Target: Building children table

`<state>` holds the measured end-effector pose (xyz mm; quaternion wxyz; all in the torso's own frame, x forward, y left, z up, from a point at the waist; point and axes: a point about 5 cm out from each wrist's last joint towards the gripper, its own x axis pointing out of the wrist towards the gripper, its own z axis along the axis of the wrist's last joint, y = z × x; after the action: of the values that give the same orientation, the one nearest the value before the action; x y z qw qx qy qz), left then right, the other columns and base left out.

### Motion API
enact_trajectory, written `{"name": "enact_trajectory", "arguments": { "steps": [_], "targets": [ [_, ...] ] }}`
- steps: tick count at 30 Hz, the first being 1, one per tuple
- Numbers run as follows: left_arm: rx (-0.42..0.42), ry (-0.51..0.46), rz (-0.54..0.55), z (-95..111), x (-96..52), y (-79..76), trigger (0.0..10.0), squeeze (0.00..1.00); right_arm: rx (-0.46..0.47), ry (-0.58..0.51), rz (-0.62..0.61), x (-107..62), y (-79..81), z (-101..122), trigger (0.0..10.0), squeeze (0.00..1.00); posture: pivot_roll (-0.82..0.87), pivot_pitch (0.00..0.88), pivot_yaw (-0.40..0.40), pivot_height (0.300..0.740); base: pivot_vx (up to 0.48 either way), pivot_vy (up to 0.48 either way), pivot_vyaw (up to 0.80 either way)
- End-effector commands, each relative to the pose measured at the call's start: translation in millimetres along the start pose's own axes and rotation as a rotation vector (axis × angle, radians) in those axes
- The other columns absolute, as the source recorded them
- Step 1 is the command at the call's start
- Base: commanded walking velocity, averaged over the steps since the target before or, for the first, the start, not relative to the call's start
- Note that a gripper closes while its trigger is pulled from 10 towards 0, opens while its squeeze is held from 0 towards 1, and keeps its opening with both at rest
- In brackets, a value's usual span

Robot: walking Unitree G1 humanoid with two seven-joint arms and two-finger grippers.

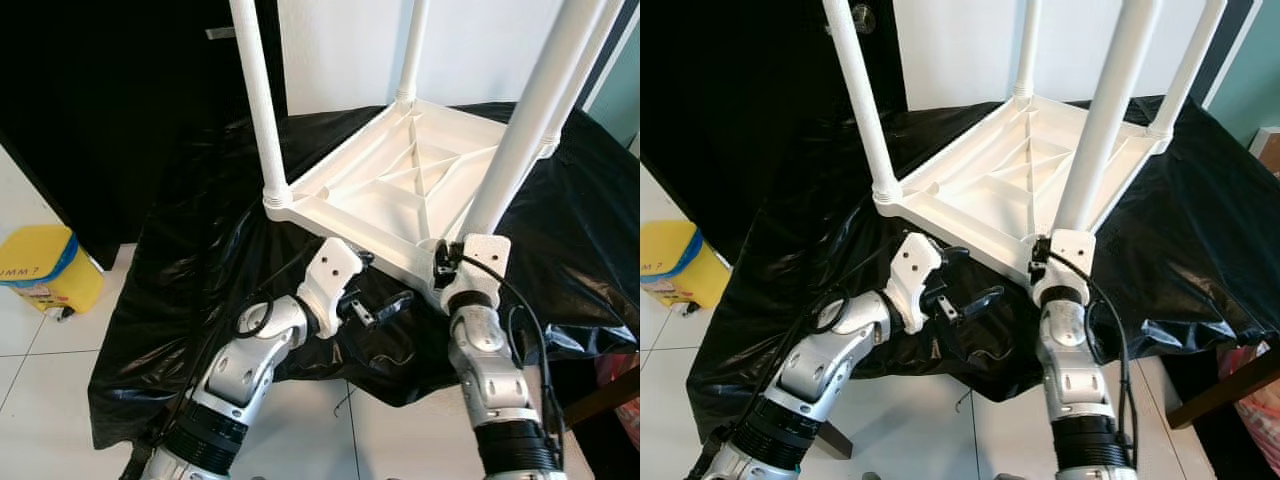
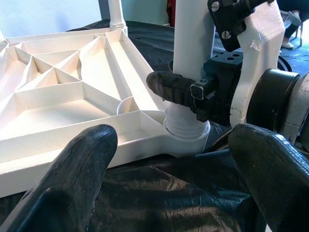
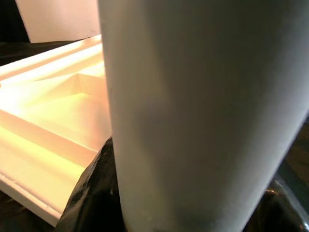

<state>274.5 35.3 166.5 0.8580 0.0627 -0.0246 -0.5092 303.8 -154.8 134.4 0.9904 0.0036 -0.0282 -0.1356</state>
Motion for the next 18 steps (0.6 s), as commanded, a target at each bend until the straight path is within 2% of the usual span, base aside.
{"name": "enact_trajectory", "arguments": {
  "steps": [1, 6, 17, 18],
  "targets": [
    [-0.003, 0.005, 0.001, -1, 0.6, -1.9, 10.0, 0.0, -0.01, 0.077, -0.04, -2.4, -4.5, -15, 10.0, 0.0, -0.17, 0.04, 0.001, 0.74, 0.0, 0.0, 0.0],
    [-0.002, 0.005, 0.009, -1, 0.0, 0.8, 10.0, 0.0, -0.002, 0.076, -0.001, -5.5, 5.9, -14, 10.0, 0.0, -0.17, 0.045, 0.001, 0.74, 0.0, 0.0, 0.0],
    [-0.005, 0.003, 0.01, 0, 0.2, -0.1, 10.0, 0.0, 0.002, 0.039, 0.004, -3.4, 6.8, -10, 10.0, 0.0, -0.17, 0.053, -0.001, 0.74, 0.0, 0.0, 0.0],
    [-0.005, 0.003, 0.014, 0, 0.0, 0.7, 10.0, 0.0, 0.007, 0.025, 0.01, -3.2, 6.8, -8, 10.0, 1.0, -0.17, 0.056, 0.001, 0.74, 0.0, 0.0, 0.0]
  ]
}}
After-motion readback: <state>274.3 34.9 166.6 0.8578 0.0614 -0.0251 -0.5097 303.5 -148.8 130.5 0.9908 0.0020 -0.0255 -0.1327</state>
